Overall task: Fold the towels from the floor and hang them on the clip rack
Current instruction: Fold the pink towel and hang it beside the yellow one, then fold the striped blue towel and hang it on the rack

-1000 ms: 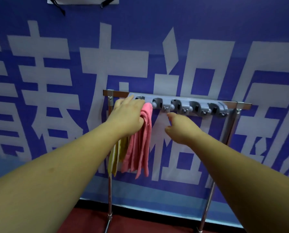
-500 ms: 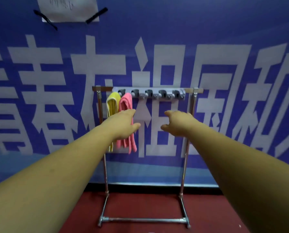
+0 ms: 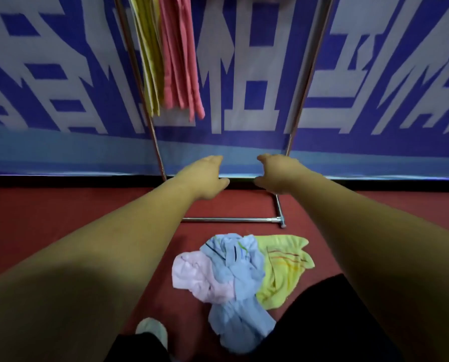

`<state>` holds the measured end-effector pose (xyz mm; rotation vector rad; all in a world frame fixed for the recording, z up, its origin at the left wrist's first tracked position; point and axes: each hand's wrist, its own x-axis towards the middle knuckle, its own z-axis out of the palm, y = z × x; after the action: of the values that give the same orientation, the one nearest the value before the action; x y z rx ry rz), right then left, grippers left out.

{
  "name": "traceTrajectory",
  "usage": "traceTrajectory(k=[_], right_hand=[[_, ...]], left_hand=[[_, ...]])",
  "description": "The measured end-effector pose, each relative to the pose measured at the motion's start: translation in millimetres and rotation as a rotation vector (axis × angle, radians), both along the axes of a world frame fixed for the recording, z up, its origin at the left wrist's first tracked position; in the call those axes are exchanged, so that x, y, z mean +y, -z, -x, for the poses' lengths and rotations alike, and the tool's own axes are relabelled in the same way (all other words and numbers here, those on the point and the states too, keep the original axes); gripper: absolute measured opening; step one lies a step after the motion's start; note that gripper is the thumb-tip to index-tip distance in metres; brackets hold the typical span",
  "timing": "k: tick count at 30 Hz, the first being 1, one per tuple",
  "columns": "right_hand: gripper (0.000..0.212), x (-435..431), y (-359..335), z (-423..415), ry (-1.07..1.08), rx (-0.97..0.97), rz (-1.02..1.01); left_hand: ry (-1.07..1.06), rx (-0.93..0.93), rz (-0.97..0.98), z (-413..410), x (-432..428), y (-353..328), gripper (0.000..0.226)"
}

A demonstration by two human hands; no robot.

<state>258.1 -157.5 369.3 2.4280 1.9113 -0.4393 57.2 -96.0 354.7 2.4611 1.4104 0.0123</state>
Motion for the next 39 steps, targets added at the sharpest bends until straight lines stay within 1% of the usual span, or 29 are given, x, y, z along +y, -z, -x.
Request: traceTrajectory(k=[3,6,8,12,13,16,18,20,23,24,26,27,28,29,31,32,33,35,36,37,39], right_hand=[[0.064,14.3,59.4,-9.5,0.029,0.056,0.080],[0.069,25.1,122.9,-15.1,0.080,0.156,0.169],[0.072,29.8,165.0,-21.2,0.135,0.230,0.232],[0.057,33.6,238.7,-37.2,0.186,0.295,0.327],[0.057,34.6,254.8,-40.8,0.195,0.313,0.361],[0.053,34.2,302.3,-43.2,0.183,0.353,0.477],[0.055,33.7,338.2,-41.0,0.203,0.381,0.504],[0.049,31.0,370.7,-36.8,0.204,0.419,0.529],[0.050,26.0,405.2,-32.6,0.226,0.461,0.589],[0.053,24.2,413.8,-31.8,0.230,0.472,0.603],[0.058,21.9,427.2,-31.2,0.250,0.499,0.627],[0.057,21.3,433.9,-31.5,0.264,0.511,0.638],[0.057,20.6,439.2,-32.1,0.280,0.523,0.646],[0.059,20.1,443.3,-32.5,0.302,0.538,0.654],[0.065,20.0,448.6,-33.6,0.335,0.558,0.653],[0.065,19.8,451.4,-34.7,0.340,0.561,0.639],[0.063,19.8,452.4,-35.7,0.344,0.569,0.624],[0.057,18.9,456.0,-36.9,0.345,0.580,0.609],[0.053,18.8,457.0,-37.2,0.347,0.592,0.605],[0.042,18.8,456.7,-36.5,0.364,0.613,0.583],[0.010,18.8,456.3,-34.3,0.409,0.678,0.513]], left_hand=[[-0.025,0.024,0.092,-9.7,15.8,59.3,0.080],[-0.040,0.049,0.197,-19.7,27.9,128.3,0.079],[-0.058,0.062,0.288,-26.3,32.6,176.6,0.073],[-0.072,0.124,0.445,-37.6,34.5,263.3,0.067],[-0.083,0.120,0.475,-40.7,35.7,284.0,0.063],[-0.077,0.150,0.542,-47.6,36.2,335.5,0.038],[-0.044,0.166,0.582,-51.3,34.8,365.4,0.035],[-0.038,0.149,0.628,-54.5,33.0,390.9,0.035],[-0.061,0.136,0.712,-57.6,28.7,420.8,0.013],[-0.081,0.115,0.749,-57.7,27.3,431.8,0.016],[-0.123,0.052,0.838,-60.7,26.2,446.6,0.035],[-0.159,0.015,0.890,-64.5,25.6,451.7,0.032],[-0.206,-0.030,0.933,-68.3,25.1,457.0,0.023],[-0.271,-0.078,0.966,-72.5,24.6,463.3,0.019],[-0.384,-0.160,1.014,-79.3,23.8,468.8,0.027],[-0.420,-0.176,1.012,-81.4,23.3,471.6,0.032],[-0.430,-0.178,0.994,-82.7,22.3,474.8,0.031],[-0.446,-0.202,0.945,-83.3,21.4,477.5,0.014],[-0.473,-0.225,0.915,-82.9,21.3,477.7,0.011],[-0.500,-0.257,0.889,-83.0,22.0,475.9,0.013],[-0.501,-0.336,0.850,-83.7,22.8,465.5,0.016]])
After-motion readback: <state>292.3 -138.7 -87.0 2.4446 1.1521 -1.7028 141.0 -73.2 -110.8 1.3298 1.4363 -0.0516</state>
